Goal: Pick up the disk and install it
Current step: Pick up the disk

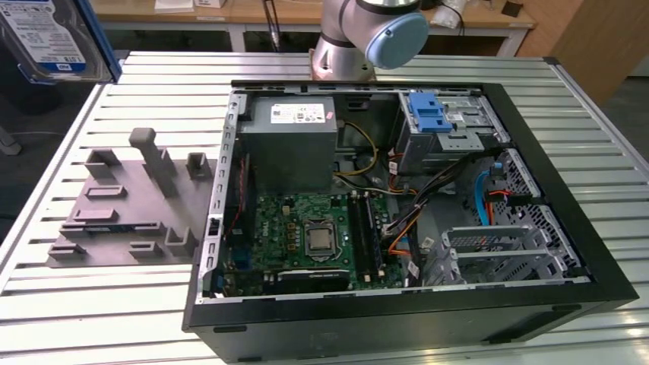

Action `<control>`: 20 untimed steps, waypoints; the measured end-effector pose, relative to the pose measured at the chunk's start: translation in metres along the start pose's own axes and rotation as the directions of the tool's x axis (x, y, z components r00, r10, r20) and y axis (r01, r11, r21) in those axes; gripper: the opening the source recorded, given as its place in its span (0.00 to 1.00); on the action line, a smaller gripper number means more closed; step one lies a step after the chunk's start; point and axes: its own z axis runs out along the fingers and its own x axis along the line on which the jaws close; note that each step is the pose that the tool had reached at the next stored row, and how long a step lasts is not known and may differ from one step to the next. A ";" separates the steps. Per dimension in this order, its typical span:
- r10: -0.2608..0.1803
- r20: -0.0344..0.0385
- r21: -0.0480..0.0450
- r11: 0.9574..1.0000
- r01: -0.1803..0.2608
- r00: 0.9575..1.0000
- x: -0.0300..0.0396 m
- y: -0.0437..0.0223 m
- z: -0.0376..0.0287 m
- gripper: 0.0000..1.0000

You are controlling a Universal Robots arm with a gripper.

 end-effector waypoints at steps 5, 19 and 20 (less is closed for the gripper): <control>0.000 0.000 0.000 1.000 0.000 1.000 0.0000 0.0000 -0.0001 0.36; 0.000 0.000 0.000 1.000 0.000 1.000 0.0208 -0.0032 -0.0002 0.36; 0.000 0.000 0.000 1.000 0.000 1.000 0.0209 -0.0044 -0.0002 0.36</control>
